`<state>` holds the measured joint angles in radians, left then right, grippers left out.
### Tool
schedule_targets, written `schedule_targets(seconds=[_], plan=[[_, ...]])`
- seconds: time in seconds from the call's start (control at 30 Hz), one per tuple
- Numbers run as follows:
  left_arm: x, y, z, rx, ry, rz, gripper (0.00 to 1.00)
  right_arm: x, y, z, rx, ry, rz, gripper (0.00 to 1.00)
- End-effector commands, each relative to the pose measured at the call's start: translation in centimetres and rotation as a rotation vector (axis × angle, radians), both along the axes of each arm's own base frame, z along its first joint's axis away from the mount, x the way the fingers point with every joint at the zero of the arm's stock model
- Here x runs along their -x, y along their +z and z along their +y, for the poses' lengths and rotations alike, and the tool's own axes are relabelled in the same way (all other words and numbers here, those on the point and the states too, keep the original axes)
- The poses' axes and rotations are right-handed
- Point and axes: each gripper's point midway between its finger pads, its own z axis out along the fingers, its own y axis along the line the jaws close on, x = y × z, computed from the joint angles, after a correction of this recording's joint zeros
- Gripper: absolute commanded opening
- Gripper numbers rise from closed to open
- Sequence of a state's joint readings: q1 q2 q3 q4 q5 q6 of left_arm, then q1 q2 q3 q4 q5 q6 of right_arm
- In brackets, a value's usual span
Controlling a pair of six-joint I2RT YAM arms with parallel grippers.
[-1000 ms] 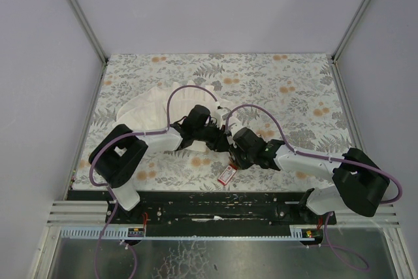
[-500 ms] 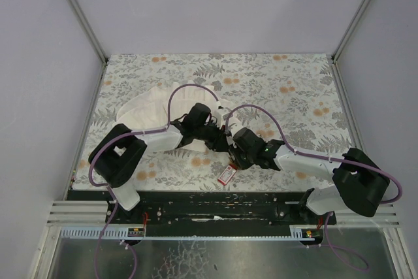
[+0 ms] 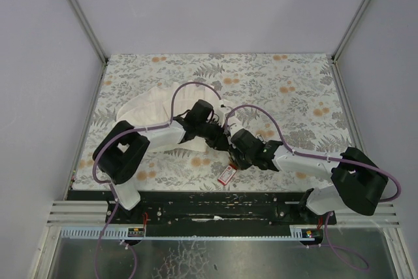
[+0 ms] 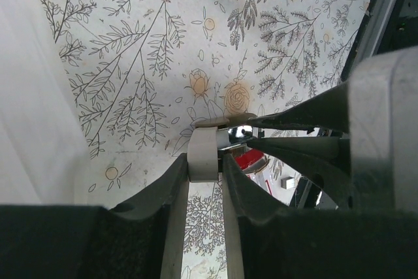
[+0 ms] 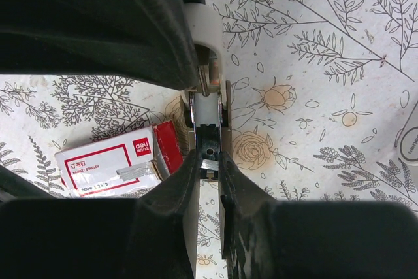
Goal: Load the staples into the stapler
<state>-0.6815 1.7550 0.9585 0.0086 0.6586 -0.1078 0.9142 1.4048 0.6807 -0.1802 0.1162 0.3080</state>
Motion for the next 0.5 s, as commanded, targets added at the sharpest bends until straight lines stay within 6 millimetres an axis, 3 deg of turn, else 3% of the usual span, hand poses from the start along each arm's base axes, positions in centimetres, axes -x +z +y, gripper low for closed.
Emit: schedule_targets(seconds=[0.0, 0.3, 0.47], plan=[[1.1, 0.54, -1.81, 0.039, -0.151, -0.074, 0.0, 0.61, -1.51, 1.08, 0.02, 0.066, 0.024, 0.15], [0.61, 0.22, -2.03, 0.021, -0.158, -0.076, 0.0, 0.85, -1.58, 1.04, 0.019, 0.064, 0.035, 0.16], [0.71, 0.0, -1.9, 0.012, -0.16, -0.071, 0.0, 0.51, -1.02, 0.98, 0.018, 0.044, 0.02, 0.23]])
